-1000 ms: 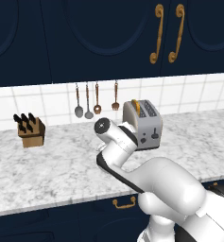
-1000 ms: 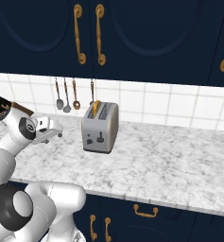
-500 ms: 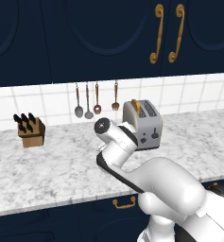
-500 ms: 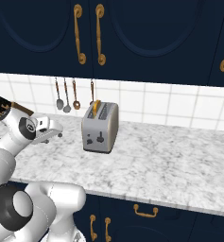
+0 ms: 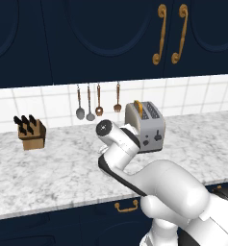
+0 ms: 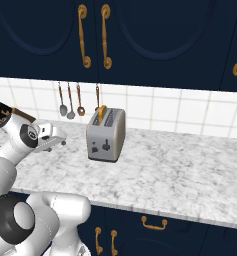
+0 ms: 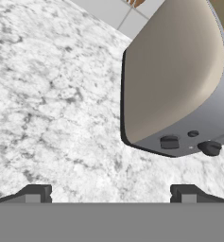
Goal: Start the toaster. Once the lever pops up, take the bread to the plate on the dining counter.
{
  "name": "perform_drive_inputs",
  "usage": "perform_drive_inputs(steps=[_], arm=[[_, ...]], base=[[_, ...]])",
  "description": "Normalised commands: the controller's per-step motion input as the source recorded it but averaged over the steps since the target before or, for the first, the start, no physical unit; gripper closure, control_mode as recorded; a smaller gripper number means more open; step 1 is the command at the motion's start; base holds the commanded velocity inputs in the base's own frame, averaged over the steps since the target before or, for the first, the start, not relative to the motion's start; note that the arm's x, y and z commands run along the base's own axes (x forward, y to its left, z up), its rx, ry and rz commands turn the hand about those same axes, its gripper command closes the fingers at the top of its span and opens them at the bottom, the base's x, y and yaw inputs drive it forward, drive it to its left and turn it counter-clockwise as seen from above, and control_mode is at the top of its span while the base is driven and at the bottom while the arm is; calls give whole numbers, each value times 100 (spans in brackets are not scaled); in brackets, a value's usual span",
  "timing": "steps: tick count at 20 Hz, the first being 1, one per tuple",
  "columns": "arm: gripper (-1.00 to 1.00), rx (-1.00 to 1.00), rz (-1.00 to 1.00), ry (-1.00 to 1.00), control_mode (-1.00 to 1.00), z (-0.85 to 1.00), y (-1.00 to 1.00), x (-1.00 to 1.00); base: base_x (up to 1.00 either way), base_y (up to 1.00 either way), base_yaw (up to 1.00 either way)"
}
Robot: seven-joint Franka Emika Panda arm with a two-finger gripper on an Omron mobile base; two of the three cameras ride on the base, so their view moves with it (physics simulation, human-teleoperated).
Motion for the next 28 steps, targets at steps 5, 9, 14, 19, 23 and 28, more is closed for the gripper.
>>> perform_drive_inputs(steps=[5, 9, 14, 19, 23, 28], arm=[[-100, 0, 0, 0, -100, 0, 0, 0], [-100, 0, 0, 0, -100, 0, 0, 0], [-100, 0, 0, 0, -100, 0, 0, 0], [-100, 0, 0, 0, -100, 0, 0, 0], [-100, 0, 0, 0, -100, 0, 0, 0], [-100, 0, 0, 0, -100, 0, 0, 0]], base=[[0, 0, 0], [0, 0, 0], [0, 0, 0], [0, 0, 0], [0, 0, 0], [0, 0, 0]])
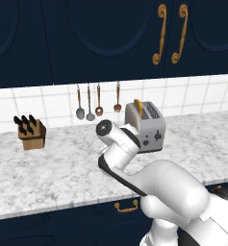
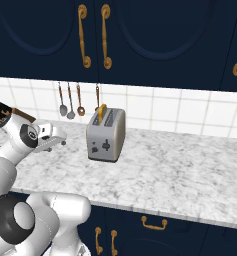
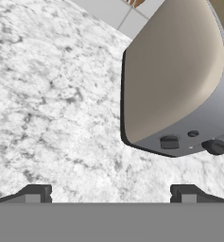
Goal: Start the toaster. Once the lever pops up, take the bread to the plate on the dining counter.
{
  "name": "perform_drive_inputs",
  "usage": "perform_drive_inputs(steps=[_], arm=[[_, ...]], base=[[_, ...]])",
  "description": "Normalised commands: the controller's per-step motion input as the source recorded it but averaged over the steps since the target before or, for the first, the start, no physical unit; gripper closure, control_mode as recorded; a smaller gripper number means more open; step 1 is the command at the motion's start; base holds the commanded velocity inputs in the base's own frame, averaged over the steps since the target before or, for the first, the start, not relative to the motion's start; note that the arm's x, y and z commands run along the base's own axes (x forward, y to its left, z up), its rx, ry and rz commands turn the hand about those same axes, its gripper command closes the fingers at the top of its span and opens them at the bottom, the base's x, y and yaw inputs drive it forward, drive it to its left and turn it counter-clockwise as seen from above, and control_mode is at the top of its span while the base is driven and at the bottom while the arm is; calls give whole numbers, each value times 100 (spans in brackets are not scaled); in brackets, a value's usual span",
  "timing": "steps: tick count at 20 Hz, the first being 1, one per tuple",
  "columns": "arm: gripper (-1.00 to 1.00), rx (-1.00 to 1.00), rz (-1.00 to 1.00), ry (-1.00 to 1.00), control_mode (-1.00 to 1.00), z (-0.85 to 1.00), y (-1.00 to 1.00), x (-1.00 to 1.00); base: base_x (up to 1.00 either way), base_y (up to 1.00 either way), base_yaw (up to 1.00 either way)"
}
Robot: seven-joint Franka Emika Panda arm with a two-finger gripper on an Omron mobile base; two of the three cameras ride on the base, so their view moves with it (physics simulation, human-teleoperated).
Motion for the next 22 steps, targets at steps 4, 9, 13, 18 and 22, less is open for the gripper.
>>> perform_drive_inputs(steps=[4, 9, 13, 18, 22], arm=[[-100, 0, 0, 0, -100, 0, 0, 0], [-100, 0, 0, 0, -100, 0, 0, 0], [-100, 0, 0, 0, -100, 0, 0, 0], [-100, 0, 0, 0, -100, 0, 0, 0], [-100, 0, 0, 0, -100, 0, 0, 0]], base=[[0, 0, 0], [0, 0, 0], [0, 0, 0], [0, 0, 0], [0, 0, 0]])
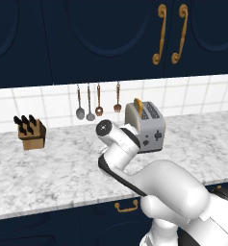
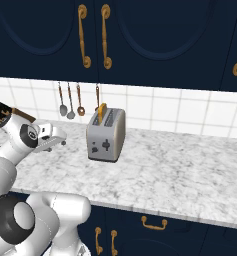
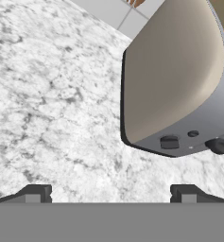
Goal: Start the toaster. Once the lever pops up, take the bread to the plate on the dining counter.
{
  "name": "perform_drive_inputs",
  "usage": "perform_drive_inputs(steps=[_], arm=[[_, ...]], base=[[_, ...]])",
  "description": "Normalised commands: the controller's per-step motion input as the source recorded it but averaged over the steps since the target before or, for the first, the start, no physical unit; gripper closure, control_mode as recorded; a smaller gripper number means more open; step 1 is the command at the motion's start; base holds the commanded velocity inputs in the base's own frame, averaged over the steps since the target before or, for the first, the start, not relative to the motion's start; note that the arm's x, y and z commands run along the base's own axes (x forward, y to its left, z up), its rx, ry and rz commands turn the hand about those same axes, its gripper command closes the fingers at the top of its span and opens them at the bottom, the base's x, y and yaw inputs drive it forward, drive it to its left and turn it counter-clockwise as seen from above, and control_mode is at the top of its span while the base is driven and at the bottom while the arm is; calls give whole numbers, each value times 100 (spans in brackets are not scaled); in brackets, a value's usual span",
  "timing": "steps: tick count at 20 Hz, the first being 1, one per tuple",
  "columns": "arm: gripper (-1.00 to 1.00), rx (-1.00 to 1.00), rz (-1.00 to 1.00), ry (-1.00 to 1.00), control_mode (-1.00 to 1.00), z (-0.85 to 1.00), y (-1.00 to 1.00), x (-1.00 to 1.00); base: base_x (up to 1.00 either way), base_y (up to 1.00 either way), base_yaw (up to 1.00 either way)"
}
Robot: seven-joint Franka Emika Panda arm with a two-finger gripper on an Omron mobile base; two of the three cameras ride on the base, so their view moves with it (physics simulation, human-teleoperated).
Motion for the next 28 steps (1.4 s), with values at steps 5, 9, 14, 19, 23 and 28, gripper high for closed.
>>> perform_drive_inputs(steps=[5, 9, 14, 19, 23, 28], arm=[[-100, 0, 0, 0, -100, 0, 0, 0], [-100, 0, 0, 0, -100, 0, 0, 0], [-100, 0, 0, 0, -100, 0, 0, 0], [-100, 0, 0, 0, -100, 0, 0, 0], [-100, 0, 0, 0, -100, 0, 0, 0], [-100, 0, 0, 0, -100, 0, 0, 0]], base=[[0, 0, 0], [0, 0, 0], [0, 0, 0], [0, 0, 0], [0, 0, 0], [0, 0, 0]])
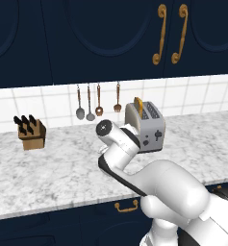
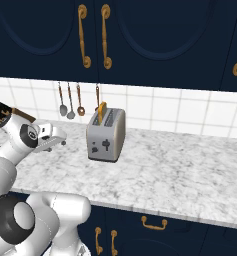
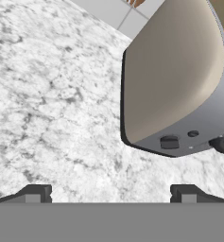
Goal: Start the toaster. Once the lever pops up, take the bread to the plate on the dining counter.
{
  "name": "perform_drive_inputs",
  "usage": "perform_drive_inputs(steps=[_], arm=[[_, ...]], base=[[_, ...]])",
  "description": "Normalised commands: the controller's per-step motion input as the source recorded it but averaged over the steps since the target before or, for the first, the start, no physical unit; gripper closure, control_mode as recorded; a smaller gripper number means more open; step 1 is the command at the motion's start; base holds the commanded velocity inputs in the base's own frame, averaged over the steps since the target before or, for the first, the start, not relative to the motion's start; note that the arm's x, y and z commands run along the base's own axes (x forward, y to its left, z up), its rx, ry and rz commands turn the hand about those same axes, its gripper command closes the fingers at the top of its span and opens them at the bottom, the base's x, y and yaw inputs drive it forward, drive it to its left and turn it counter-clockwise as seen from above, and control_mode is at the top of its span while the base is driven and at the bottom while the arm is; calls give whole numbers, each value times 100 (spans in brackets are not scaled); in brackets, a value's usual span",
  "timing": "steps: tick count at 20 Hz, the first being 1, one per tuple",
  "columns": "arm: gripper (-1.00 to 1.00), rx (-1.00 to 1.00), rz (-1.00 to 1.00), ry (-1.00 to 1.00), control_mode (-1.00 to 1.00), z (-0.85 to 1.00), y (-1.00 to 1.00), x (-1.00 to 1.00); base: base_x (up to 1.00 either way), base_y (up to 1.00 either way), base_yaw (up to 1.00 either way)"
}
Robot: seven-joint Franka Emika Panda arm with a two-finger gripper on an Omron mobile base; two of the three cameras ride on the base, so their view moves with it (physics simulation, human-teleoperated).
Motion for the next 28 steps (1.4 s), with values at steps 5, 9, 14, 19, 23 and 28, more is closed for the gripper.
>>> perform_drive_inputs(steps=[5, 9, 14, 19, 23, 28], arm=[[-100, 14, 1, -7, -100, 1, -29, 0], [-100, 44, 2, -15, -100, 9, -80, 0], [-100, 31, 4, -43, -100, 47, -60, -8], [-100, 22, 7, -24, -100, 99, -30, 0], [-100, 11, 0, -5, -100, 85, -36, 2], [-100, 1, -1, 0, -100, 49, -15, 17]], base=[[0, 0, 0], [0, 0, 0], [0, 0, 0], [0, 0, 0], [0, 0, 0], [0, 0, 0]])
